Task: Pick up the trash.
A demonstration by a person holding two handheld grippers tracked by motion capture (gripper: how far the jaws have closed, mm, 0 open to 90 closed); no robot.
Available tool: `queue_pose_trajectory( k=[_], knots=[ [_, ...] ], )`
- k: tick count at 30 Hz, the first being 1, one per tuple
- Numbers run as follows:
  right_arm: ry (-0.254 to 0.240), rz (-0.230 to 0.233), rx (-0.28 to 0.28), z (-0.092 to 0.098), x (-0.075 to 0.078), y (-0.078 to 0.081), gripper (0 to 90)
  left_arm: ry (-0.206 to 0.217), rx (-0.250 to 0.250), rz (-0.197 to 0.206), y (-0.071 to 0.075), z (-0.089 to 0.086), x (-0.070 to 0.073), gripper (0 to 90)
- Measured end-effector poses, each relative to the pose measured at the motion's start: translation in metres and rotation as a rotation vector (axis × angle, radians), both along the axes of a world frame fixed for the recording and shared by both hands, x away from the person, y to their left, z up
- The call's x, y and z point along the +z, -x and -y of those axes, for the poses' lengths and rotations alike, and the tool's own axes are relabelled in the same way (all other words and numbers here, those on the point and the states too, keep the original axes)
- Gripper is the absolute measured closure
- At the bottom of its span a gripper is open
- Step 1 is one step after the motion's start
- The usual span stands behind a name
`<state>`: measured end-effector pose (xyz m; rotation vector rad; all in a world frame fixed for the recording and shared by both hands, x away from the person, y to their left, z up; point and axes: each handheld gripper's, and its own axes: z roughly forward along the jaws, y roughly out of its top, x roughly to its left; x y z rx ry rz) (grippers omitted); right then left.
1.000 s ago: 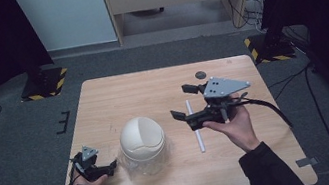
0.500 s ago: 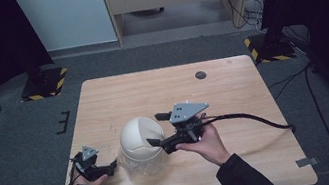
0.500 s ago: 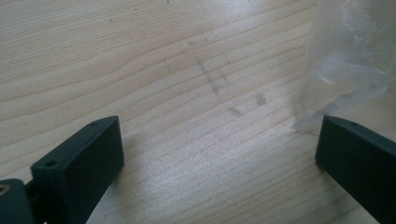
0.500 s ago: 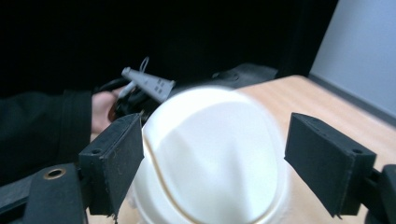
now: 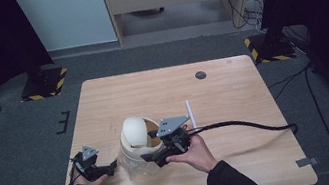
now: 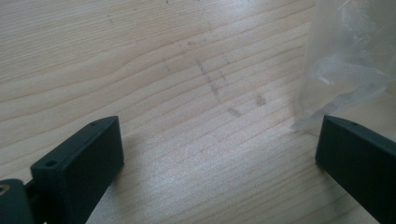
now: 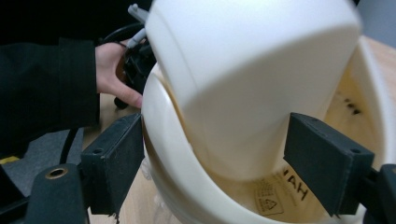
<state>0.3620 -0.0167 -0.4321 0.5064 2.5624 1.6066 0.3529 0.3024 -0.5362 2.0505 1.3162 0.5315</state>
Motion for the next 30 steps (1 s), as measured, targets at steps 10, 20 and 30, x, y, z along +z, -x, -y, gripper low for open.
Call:
queue_pose_trajectory(
  k=[10,20,30],
  knots=[
    [0.005,0.022,0.015,0.003,0.004,0.003,22.6,-0.001,-0.002,0.0,0.0,0.0,0.0,0.2],
    [-0.084,0.136,-0.174,0.059,0.056,-0.014,21.3,-0.001,-0.001,-0.001,0.0,0.0,0.0,0.1],
    [-0.006,0.132,-0.397,0.107,0.031,-0.05,24.4,-0.001,0.0,0.0,0.0,0.001,0.0,0.0]
  ],
)
